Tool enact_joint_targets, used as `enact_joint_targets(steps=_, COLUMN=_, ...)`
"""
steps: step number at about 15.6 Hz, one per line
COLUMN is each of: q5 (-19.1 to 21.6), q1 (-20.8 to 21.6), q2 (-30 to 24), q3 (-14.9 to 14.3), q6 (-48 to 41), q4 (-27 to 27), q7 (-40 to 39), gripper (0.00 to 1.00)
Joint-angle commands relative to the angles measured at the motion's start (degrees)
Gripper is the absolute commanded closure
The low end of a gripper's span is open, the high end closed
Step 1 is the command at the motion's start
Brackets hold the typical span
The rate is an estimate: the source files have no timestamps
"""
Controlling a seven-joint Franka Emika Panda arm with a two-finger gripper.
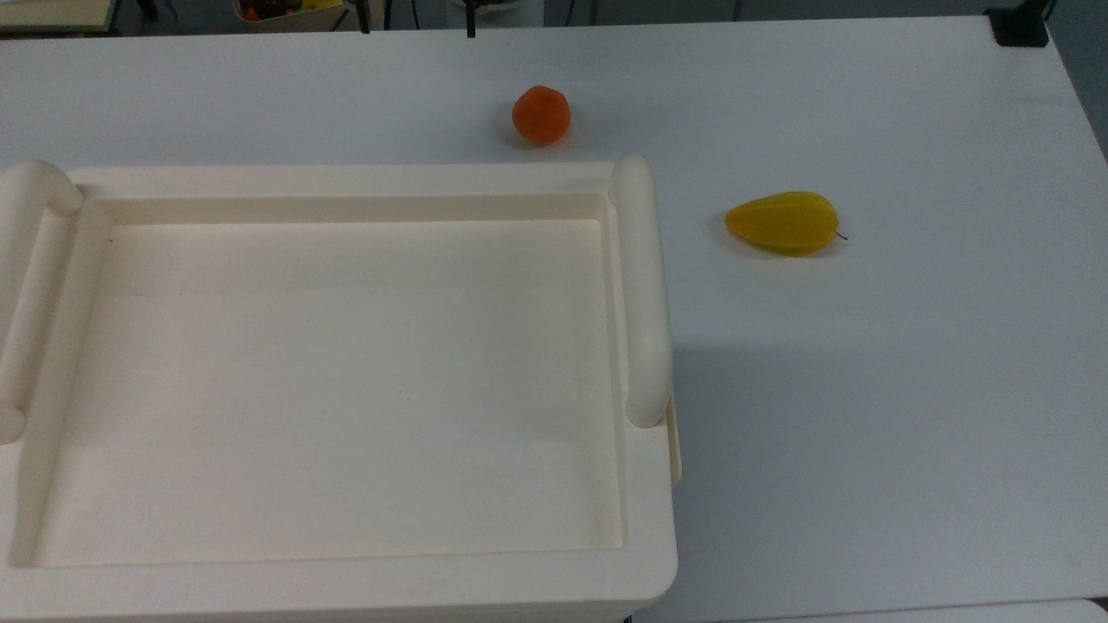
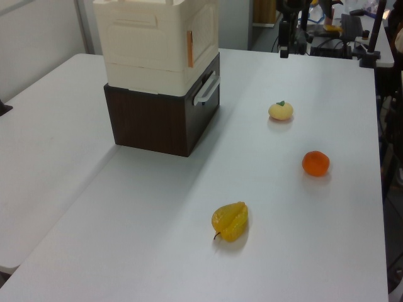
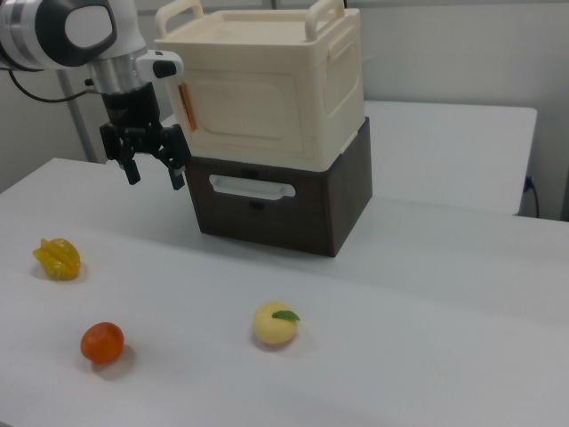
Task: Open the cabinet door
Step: 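Move the gripper up to the edge of the cream cabinet door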
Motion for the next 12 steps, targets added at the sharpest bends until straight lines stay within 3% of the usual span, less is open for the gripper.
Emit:
enact_joint_targets(steps=1, q5=-0.32, q1=0.32, q2=-1.54, q3=-0.22, q6=-0.76, q4=-1.11, q7=0.67, gripper=0.0)
enact_joint_targets(steps=8, q5=0.9, q1=0.5, q2=0.39, q3=-0.22, q6=0.91, q4=0.81, q7=0.75, gripper=0.0)
enact_joint_targets(steps=12, q5=2.4, q1=1.29, q2=1.98, q3=0.13, q6=10.2, q4=2.4, q7=0.93, gripper=0.0)
